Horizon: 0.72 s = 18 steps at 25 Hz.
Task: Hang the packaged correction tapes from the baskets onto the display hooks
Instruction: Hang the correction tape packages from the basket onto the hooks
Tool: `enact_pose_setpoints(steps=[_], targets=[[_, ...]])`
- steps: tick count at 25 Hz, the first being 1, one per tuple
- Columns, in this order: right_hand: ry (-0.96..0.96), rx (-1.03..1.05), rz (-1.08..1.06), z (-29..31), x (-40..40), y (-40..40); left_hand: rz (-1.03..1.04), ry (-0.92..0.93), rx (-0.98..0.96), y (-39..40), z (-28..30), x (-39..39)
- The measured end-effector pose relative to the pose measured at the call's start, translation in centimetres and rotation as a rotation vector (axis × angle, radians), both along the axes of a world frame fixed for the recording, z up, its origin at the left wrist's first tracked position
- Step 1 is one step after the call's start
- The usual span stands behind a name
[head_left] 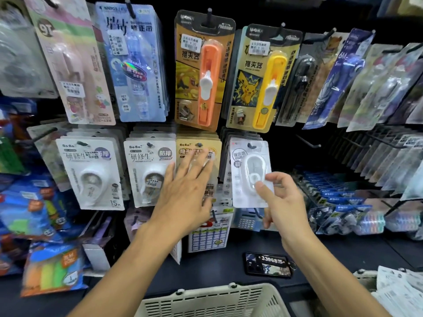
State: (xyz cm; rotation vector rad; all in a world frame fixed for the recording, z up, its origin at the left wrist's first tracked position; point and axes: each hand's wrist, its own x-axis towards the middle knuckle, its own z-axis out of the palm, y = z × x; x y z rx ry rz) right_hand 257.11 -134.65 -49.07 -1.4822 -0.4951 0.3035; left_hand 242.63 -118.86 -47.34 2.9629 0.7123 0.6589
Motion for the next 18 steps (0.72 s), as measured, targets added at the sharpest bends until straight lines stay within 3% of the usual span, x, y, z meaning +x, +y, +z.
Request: enact_pose_setpoints(steps=[2, 3, 4, 6, 7, 8, 10, 14, 18], targets=[[0.044, -0.047, 0.029, -0.8, 0.2, 0.4, 0.003, 0.014, -0.009, 0.2, -0.2, -0.1], [-0.036, -0.154, -0.016, -1.5, 0.1, 0.4, 0.002, 0.022, -0.008, 0.2, -0.2, -0.2], [-0.281, -0.341, -0.088, -2.4, 0.0, 0.4, 0.0, 0.026, -0.009, 0.3, -0.2, -0.2], [-1.009, -0.703, -0.21, -4.4, -0.1, 0.6, -0.003, 0.032, -0.014, 0.3, -0.2, -0.3], [-1.276, -0.792, -0.221, -4.7, 0.1, 0.9, -0.005, 0.038, -0.015, 0.4, -0.1, -0.3], [-1.399, -0.847, -0.206, -4.4, 0.8, 1.3, -0.004, 0.041, -0.015, 0.3, -0.1, -0.3], [-1.441, -0.876, -0.242, -3.4, 1.8, 2.1, -0.001, 0.043, -0.013, 0.4, -0.3, -0.2], [-1.427, -0.633, -0.327, -3.1, 2.5, 2.9, 0.004, 0.04, -0.01, 0.7, -0.5, 0.0], [-1.516, -0.78, -0.207, -3.5, 2.7, 3.3, 0.018, 0.038, 0.002, 0.6, -0.7, 0.2]])
